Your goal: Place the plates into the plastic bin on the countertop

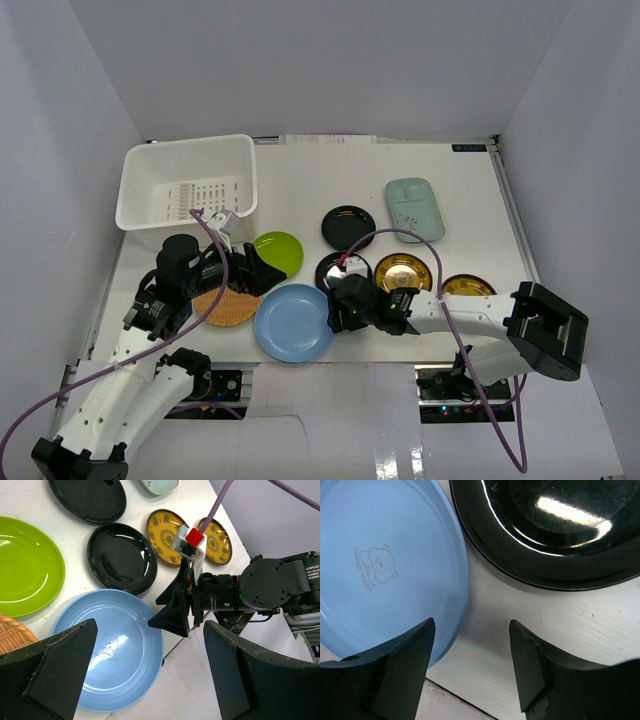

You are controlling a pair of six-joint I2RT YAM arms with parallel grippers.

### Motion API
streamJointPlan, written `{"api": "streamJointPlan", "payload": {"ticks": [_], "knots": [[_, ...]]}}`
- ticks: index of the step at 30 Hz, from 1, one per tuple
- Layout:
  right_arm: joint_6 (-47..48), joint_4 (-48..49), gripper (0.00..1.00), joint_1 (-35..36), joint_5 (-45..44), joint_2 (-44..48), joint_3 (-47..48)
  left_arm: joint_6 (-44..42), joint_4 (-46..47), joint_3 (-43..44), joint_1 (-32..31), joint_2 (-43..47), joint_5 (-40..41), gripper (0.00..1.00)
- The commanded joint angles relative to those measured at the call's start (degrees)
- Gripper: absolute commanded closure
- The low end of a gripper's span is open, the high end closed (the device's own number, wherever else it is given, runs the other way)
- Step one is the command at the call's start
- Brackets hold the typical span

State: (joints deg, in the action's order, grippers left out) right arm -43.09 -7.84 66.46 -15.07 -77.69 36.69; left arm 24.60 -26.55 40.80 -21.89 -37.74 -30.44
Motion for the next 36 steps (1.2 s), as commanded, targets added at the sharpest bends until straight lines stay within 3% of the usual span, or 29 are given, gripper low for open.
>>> {"api": "streamJointPlan", "payload": {"ticks": [1,6,8,10,16,21,26,32,36], "knots": [[-1.6,2.8,0.38,0.5,-2.5,-2.2,2.8,-1.7,-1.7,0.9,-0.3,1.0,3.0,0.02],[-2.1,4.1,0.59,0.4,-3.2,-5.2,3.6,-1.9,-1.8,2.7,-0.3,1.1,4.6,0.02],[-2.5,3.9,0.80,0.5,-3.8,-5.4,3.8,-1.6,-1.2,4.5,-0.3,0.8,4.6,0.02],[-3.0,2.5,0.92,0.9,-5.8,-4.0,4.1,-0.3,0.7,6.5,-0.3,0.1,4.2,0.02],[-3.2,-9.1,0.92,4.0,-11.1,8.2,7.9,2.8,5.8,15.6,-1.8,-1.3,7.0,0.02],[5.1,-12.0,0.92,3.9,-18.1,12.4,17.9,5.7,6.1,20.5,-3.2,0.2,18.6,0.02],[17.8,-11.2,0.92,-0.3,-25.6,0.5,40.7,6.9,5.9,21.2,-4.7,5.3,28.9,0.02],[23.5,-0.2,0.92,-9.8,-15.7,-11.2,57.1,5.5,5.5,20.8,-5.7,8.9,36.9,0.02],[27.0,-0.1,0.92,-10.7,-15.1,-27.6,74.1,5.2,5.2,19.8,-6.5,9.6,39.7,0.02]]}}
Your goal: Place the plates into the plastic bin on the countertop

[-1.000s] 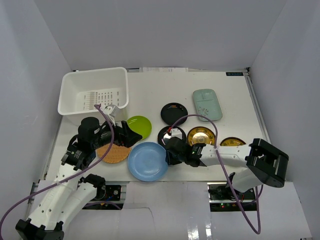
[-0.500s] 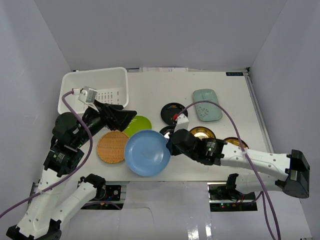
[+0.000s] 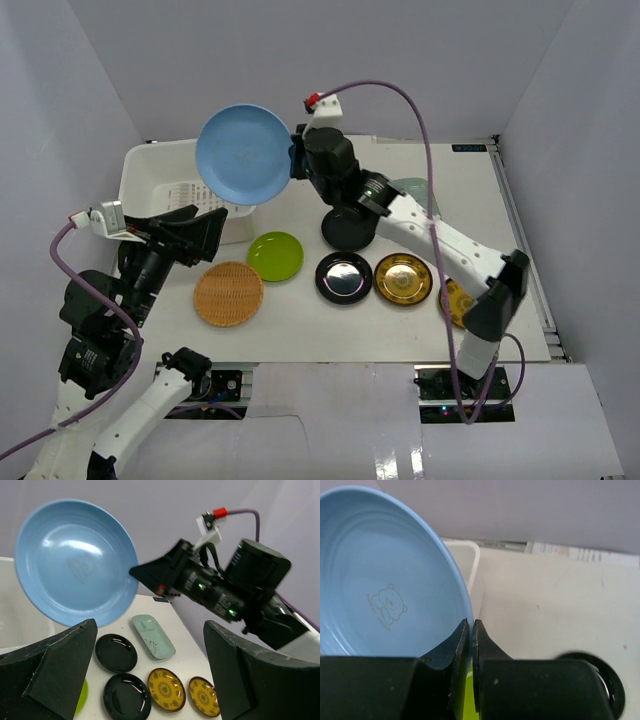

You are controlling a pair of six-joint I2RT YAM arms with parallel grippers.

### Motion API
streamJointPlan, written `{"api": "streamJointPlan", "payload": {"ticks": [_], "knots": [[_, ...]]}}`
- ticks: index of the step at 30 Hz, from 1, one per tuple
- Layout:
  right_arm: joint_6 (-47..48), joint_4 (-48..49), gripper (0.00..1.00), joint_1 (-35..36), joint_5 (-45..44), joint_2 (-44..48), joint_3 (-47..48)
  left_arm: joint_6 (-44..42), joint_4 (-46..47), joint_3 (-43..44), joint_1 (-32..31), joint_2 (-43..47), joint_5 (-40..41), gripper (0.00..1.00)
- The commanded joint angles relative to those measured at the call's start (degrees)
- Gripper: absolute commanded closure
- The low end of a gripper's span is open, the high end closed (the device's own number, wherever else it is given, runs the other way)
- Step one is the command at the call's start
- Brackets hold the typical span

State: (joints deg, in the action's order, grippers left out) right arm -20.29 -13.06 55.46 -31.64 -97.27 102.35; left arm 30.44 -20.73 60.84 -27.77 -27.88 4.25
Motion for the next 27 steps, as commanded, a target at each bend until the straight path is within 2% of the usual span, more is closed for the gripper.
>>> {"api": "streamJointPlan", "payload": {"ticks": [1,2,3,4,7,8,11,15,21,24,27], "knots": [[5.3,5.2,0.92,0.2,1.5,-10.8,15.4,-0.5,-0.6,-1.1,-0.8,0.2,5.6,0.02],[6.0,5.8,0.92,0.1,2.1,-16.4,22.0,-0.4,-0.6,-1.7,-0.9,1.0,6.9,0.02],[6.1,5.8,0.92,0.1,2.1,-19.1,22.1,-0.4,-0.6,-1.7,-0.9,1.3,7.6,0.02],[6.6,7.1,0.92,-0.1,2.7,-21.4,27.6,-0.6,-0.7,-2.3,-1.1,1.9,8.3,0.02],[7.5,12.3,0.92,-0.2,4.6,-28.0,30.8,-0.9,-1.1,-3.4,-1.5,3.8,11.1,0.02],[7.9,17.0,0.92,-0.1,5.2,-29.0,30.6,-1.0,-1.2,-4.1,-1.6,4.1,11.7,0.02],[8.9,21.7,0.92,-0.1,5.9,-32.9,30.7,-1.1,-2.9,-5.4,-1.9,4.1,13.1,0.02],[9.9,24.6,0.92,0.5,8.0,-38.0,31.2,-0.7,-5.5,-6.9,-2.0,3.8,14.6,0.02],[12.0,26.5,0.92,2.5,8.6,-40.5,28.9,1.5,-11.6,-8.8,-2.0,4.5,15.7,0.02],[11.3,27.8,0.90,3.0,8.6,-40.2,26.2,3.8,-15.3,-9.1,-1.9,5.4,15.6,0.02],[10.8,28.4,0.82,3.7,8.2,-39.0,22.7,7.4,-20.6,-9.6,-1.9,5.4,14.8,0.02]]}}
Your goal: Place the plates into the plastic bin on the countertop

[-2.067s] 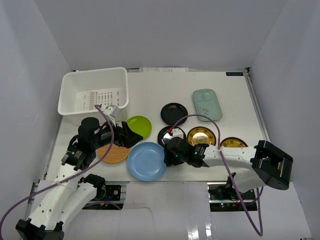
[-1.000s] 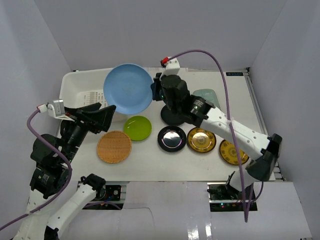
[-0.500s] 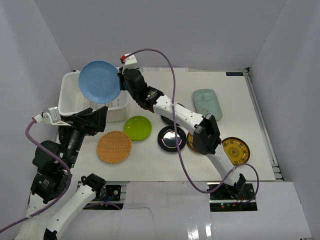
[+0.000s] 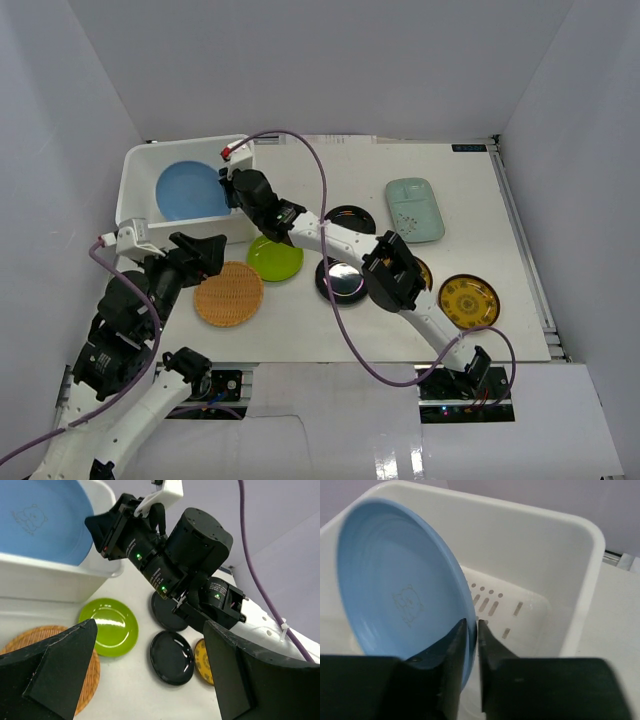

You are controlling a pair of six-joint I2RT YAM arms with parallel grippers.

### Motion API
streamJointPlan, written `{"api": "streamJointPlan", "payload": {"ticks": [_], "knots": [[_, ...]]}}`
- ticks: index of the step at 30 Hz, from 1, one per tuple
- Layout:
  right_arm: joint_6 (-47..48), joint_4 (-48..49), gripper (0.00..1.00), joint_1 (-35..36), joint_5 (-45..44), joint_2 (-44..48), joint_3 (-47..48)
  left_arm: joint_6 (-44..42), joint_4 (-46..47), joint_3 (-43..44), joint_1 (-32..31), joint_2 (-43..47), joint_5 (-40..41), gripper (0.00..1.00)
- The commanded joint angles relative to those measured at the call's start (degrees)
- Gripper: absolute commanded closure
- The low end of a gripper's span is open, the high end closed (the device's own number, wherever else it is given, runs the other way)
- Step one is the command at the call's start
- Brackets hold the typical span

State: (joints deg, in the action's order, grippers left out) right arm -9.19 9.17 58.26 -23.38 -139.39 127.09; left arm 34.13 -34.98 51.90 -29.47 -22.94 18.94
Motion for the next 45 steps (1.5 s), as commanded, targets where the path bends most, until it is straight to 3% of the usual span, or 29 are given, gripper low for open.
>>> {"api": "streamJointPlan", "payload": {"ticks": [1,3,4,7,10,20,24,28,35,45], "knots": [[-0.2,7.0,0.72,1.1,-0.2,3.8,-3.8,5.1,-7.7,-1.4,-0.2,0.4,-0.1,0.02],[-0.1,7.3,0.61,1.3,0.7,5.8,-4.7,8.3,-9.8,-2.2,-0.3,0.1,-1.2,0.02],[-0.1,6.5,0.50,1.2,1.7,6.4,-4.5,9.4,-11.9,-2.8,-0.2,-0.1,-1.4,0.02],[-0.1,4.8,0.34,1.1,2.8,10.4,-5.1,12.9,-15.5,-3.5,-0.2,-1.2,-2.6,0.02],[-0.6,3.0,0.30,0.4,6.0,17.3,-10.9,16.4,-17.5,-5.4,-0.2,-1.8,-2.8,0.02],[-6.4,3.0,0.30,-2.4,16.6,49.8,-49.5,31.5,-23.5,-12.7,-0.2,-7.2,-2.7,0.02],[-7.9,2.5,0.30,-2.9,19.2,57.7,-58.5,39.4,-25.2,-15.5,-0.2,-8.9,-5.4,0.02],[-9.6,2.6,0.30,-3.2,20.1,64.6,-70.3,46.9,-32.6,-14.1,-0.2,-9.1,-2.9,0.03],[-11.5,2.5,0.30,-3.4,20.8,74.3,-80.7,50.6,-45.6,-7.9,-0.2,-7.5,2.6,0.03],[-11.6,2.5,0.30,-4.6,20.7,79.3,-86.0,46.8,-41.4,-11.9,-0.2,-9.4,-0.9,0.02]]}}
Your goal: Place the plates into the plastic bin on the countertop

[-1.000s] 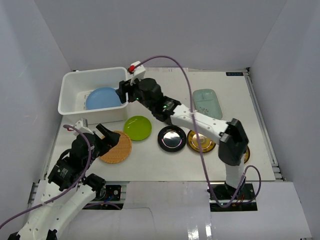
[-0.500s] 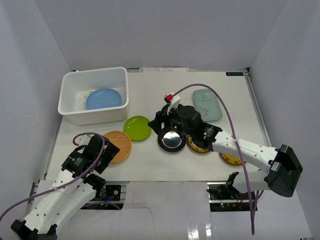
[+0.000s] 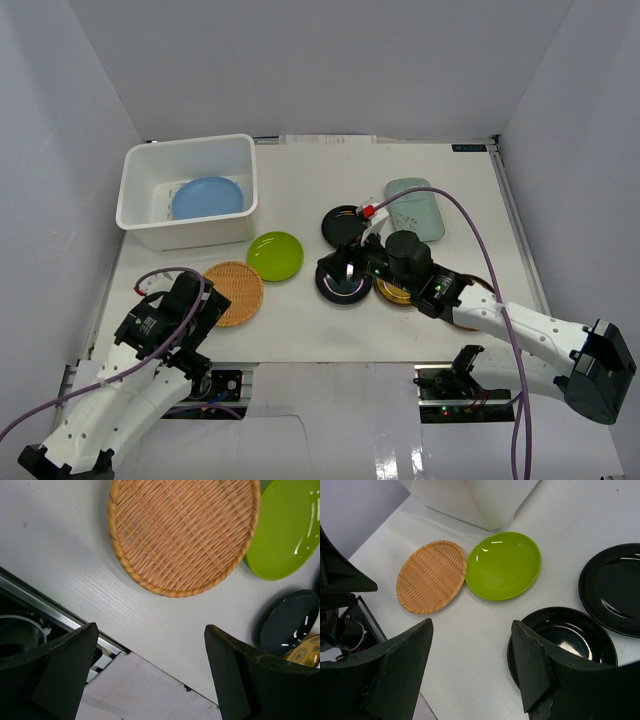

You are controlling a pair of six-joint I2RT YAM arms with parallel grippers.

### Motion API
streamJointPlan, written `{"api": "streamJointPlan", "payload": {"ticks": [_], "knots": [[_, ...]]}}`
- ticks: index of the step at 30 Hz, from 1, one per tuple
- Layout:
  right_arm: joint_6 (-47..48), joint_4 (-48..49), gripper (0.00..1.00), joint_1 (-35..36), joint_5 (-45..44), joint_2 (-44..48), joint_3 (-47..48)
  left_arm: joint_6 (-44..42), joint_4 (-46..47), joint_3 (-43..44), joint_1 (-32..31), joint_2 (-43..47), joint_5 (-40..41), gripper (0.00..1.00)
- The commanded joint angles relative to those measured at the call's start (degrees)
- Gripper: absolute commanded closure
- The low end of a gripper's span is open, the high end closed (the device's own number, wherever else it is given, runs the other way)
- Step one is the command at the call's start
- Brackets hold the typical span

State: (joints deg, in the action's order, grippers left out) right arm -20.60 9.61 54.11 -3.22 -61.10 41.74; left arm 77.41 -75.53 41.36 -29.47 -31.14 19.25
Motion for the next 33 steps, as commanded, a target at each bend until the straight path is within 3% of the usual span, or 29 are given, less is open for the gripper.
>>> {"api": "streamJointPlan", "payload": {"ticks": [1,5,17,21,25,31,33], "knots": [[-0.1,2.1,0.30,-0.5,0.6,1.0,-0.8,2.8,0.5,-2.3,-0.2,-1.4,-2.2,0.02],[0.4,2.1,0.30,-0.9,0.6,0.6,-0.9,3.8,10.8,-10.6,-0.2,-4.6,-8.5,0.02],[1.5,2.0,0.30,-1.0,5.6,0.1,-3.1,14.8,20.9,-24.8,-0.2,4.7,-0.9,0.08],[1.6,2.0,0.31,-1.1,7.3,-0.8,-3.6,16.6,23.1,-27.5,-0.2,5.1,1.6,0.15],[1.3,2.0,0.31,-1.1,8.0,-1.8,-3.7,17.5,24.9,-28.6,-0.2,5.3,3.1,0.33],[0.9,2.0,0.31,-1.1,8.4,-3.0,-3.3,17.6,25.3,-28.1,-0.2,3.2,3.3,0.42],[0.6,2.3,0.32,-1.1,8.8,-3.3,-3.2,18.2,25.1,-28.1,-0.2,3.2,2.7,0.52]]}}
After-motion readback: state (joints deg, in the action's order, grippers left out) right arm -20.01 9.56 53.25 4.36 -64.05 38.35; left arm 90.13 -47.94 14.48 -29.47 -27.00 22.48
